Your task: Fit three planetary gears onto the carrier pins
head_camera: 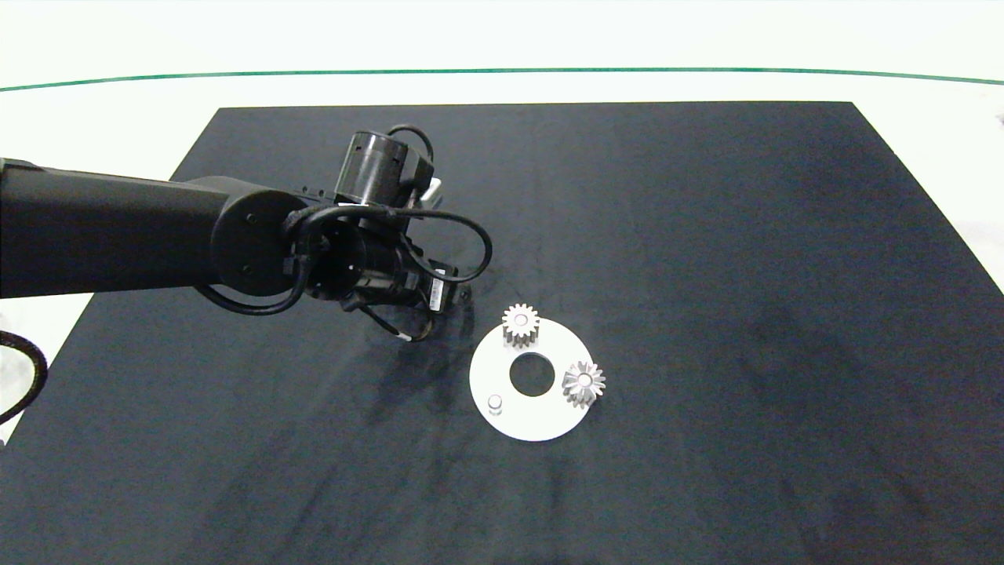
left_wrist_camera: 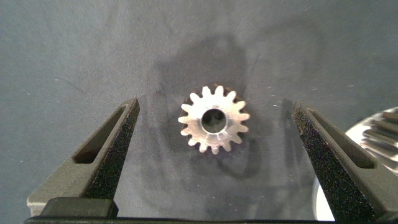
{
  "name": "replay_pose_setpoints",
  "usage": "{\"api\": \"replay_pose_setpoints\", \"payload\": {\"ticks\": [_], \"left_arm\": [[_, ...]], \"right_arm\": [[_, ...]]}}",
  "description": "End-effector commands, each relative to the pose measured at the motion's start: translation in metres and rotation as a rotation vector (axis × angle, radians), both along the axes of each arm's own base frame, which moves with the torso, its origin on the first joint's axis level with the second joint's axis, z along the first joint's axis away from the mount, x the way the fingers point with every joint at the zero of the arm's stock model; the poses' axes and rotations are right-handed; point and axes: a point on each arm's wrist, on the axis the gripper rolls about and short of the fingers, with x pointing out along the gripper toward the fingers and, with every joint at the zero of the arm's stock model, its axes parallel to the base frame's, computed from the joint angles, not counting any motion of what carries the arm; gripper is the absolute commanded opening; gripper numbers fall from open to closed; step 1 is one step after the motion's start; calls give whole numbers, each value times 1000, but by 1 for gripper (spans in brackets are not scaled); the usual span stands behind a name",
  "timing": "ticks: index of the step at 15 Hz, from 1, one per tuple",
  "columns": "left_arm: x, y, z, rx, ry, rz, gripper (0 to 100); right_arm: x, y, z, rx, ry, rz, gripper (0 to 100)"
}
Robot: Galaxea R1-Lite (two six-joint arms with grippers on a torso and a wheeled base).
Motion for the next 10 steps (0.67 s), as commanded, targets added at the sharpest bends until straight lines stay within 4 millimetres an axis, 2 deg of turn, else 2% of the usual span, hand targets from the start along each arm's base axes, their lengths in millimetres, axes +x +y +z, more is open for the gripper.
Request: {"api": "replay_pose_setpoints", "payload": {"ticks": [1,10], "left_arm": [[2,1,-6,8,17,9,96],[-1,2,-2,-1,10,10,77]], "right_arm": [[1,0,0,-2,2,-1,100],[1,0,0,-3,4,-1,100]]}}
